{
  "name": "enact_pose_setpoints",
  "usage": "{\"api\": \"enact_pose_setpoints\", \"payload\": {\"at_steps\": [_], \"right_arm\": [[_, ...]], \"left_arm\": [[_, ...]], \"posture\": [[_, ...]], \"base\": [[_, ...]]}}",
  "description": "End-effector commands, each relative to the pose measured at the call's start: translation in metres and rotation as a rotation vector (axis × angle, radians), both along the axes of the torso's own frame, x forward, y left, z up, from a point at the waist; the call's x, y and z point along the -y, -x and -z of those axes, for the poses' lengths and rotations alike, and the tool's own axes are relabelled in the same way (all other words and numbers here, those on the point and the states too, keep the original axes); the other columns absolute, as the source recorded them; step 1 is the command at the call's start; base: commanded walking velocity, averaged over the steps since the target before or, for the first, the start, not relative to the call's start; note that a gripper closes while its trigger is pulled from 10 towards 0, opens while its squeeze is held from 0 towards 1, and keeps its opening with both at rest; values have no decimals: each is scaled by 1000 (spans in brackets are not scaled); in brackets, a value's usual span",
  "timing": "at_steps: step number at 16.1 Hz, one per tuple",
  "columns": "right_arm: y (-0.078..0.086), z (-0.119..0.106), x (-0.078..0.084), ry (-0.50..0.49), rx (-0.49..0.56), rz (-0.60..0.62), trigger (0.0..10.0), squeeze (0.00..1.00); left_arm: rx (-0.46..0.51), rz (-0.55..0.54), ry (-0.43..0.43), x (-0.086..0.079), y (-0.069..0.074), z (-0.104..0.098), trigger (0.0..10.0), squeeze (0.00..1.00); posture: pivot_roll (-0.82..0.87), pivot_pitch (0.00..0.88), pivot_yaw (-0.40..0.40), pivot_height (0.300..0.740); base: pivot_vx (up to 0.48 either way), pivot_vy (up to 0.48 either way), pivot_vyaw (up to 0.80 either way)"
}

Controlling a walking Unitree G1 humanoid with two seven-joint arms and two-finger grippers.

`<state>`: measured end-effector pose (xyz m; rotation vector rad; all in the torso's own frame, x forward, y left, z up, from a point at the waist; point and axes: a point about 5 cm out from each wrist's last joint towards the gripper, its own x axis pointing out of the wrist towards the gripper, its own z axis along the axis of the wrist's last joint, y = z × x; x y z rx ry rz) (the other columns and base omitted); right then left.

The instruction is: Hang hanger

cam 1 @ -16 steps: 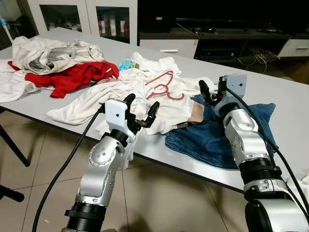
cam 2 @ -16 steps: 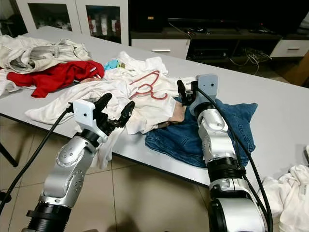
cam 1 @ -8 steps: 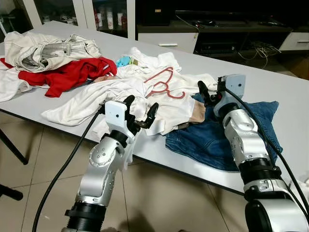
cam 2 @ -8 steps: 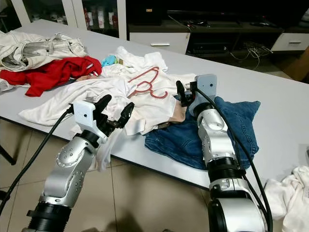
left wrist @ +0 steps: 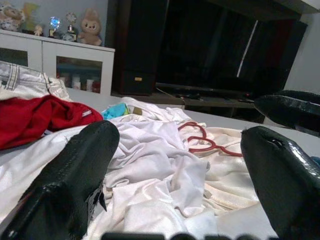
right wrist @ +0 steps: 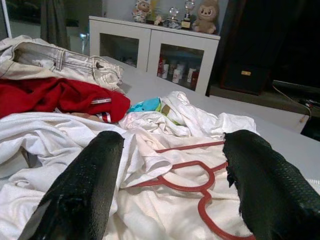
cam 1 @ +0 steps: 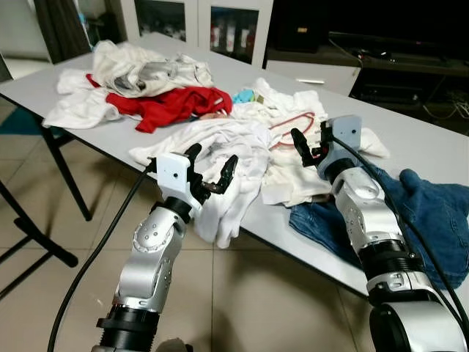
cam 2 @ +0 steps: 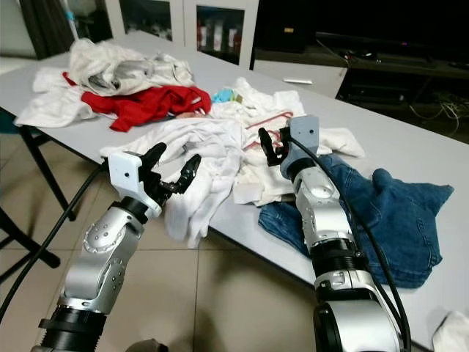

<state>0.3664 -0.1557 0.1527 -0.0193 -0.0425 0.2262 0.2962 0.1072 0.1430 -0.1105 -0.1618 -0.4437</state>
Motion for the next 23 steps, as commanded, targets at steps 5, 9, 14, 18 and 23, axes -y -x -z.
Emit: {"api": "enact_pose_setpoints", "payload": {"at_steps": [5, 9, 14, 18, 23], "right_arm": [[-2, -2, 9, -9, -11, 33, 10000, 0], [-2, -2, 10, -3, -12, 33, 10000, 0], [-2, -2, 9, -1, -16, 29, 10000, 0], [-2, -1, 9, 9, -22, 26, 10000, 0], [-2, 6, 1, 134, -70, -75, 10000, 0]], "left_arm": [[2, 13, -10, 5, 0, -1, 10000, 0], [-1, 11, -5, 5, 0, -1, 10000, 0], [-1, 12, -1, 5, -1, -1, 10000, 0], [-1, 15, -1, 5, -1, -1, 10000, 0], [0, 14, -2, 5, -1, -1, 10000, 0]], "posture": [[29, 0, -66, 740], [29, 0, -69, 740], [27, 0, -68, 740], [24, 0, -67, 740], [27, 0, -67, 740]], "base": [[0, 0, 0], [0, 0, 0], [305, 0, 0], [428, 0, 0], [436, 0, 0]]}}
